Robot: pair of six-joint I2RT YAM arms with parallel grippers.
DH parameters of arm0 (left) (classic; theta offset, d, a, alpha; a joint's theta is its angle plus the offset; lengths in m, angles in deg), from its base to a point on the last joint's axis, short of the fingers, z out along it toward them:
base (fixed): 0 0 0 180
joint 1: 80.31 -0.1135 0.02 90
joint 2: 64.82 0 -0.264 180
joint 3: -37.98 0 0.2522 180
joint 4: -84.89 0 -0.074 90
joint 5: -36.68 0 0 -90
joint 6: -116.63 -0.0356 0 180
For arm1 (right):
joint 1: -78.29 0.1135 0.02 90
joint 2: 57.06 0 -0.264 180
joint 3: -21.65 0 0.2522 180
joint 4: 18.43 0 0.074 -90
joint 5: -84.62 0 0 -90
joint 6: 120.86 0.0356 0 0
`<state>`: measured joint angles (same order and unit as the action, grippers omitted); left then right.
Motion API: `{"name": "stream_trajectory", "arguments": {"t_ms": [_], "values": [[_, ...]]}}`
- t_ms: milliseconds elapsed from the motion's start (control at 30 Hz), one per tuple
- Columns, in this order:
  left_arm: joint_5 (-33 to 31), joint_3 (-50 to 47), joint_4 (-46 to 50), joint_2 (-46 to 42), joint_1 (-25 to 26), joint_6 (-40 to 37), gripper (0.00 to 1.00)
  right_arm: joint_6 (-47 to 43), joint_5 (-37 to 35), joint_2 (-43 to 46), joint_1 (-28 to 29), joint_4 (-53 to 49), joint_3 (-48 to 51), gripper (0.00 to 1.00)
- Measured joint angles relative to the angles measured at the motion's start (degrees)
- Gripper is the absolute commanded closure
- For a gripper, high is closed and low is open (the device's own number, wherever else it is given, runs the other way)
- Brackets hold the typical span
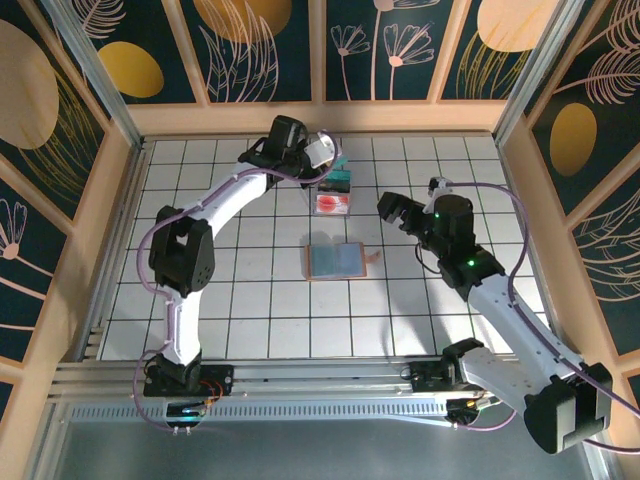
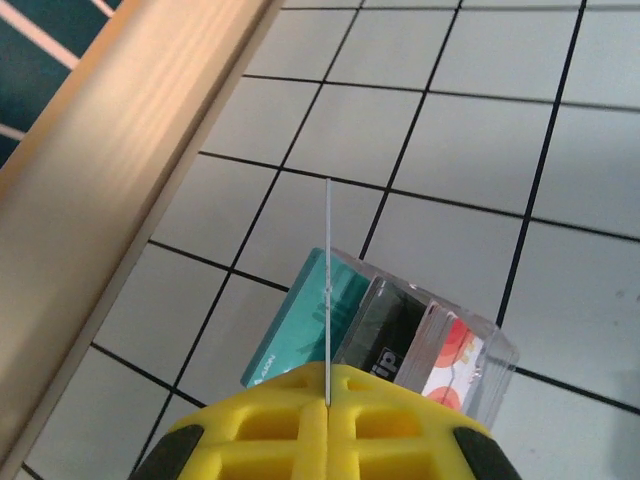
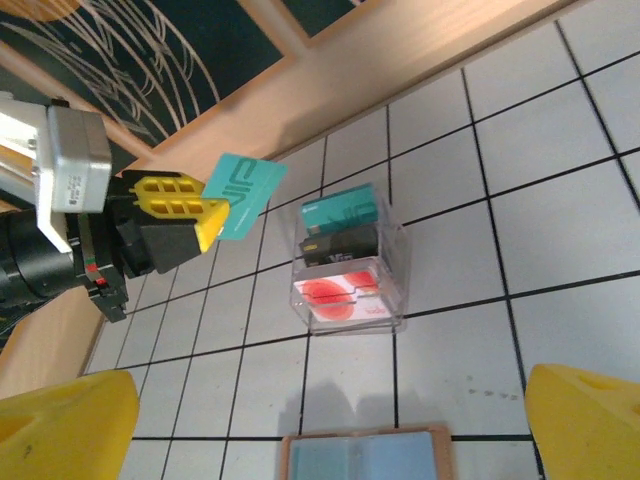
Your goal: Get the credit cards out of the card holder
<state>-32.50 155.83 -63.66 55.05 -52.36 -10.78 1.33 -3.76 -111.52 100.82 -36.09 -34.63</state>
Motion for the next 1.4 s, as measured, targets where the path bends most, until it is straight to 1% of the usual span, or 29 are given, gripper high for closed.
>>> {"name": "stream_trajectory", "arguments": {"t_ms": [167, 333, 433, 633, 800, 1400], "values": [[1.11, 10.58, 6.69, 7.63, -0.46, -6.47, 1.00, 0.09, -3.41, 0.37, -0.07, -1.92, -0.79, 0.01], [1.77, 21.88, 13.84, 15.32, -1.09, -10.32, 1.00, 0.13, -5.49, 0.44, -0.17, -4.17, -1.84, 0.01], [1.90, 25.88, 17.00, 18.08, -1.36, -12.13, 1.00, 0.28, -6.47, 0.57, -0.31, -5.14, -2.34, 0.01], [1.88, 28.46, 19.76, 20.48, -1.64, -14.71, 1.00, 0.72, -7.87, 1.70, -0.46, -7.08, -2.91, 0.01], [1.51, 28.74, 20.50, 21.53, -1.77, -16.11, 1.00, 0.74, -8.94, 1.99, -0.50, -8.17, -4.24, 0.01], [-0.22, 29.75, 19.54, 25.07, -1.81, -16.55, 1.00, 1.16, -9.35, 3.91, -0.79, -10.05, -4.26, 0.01]]}}
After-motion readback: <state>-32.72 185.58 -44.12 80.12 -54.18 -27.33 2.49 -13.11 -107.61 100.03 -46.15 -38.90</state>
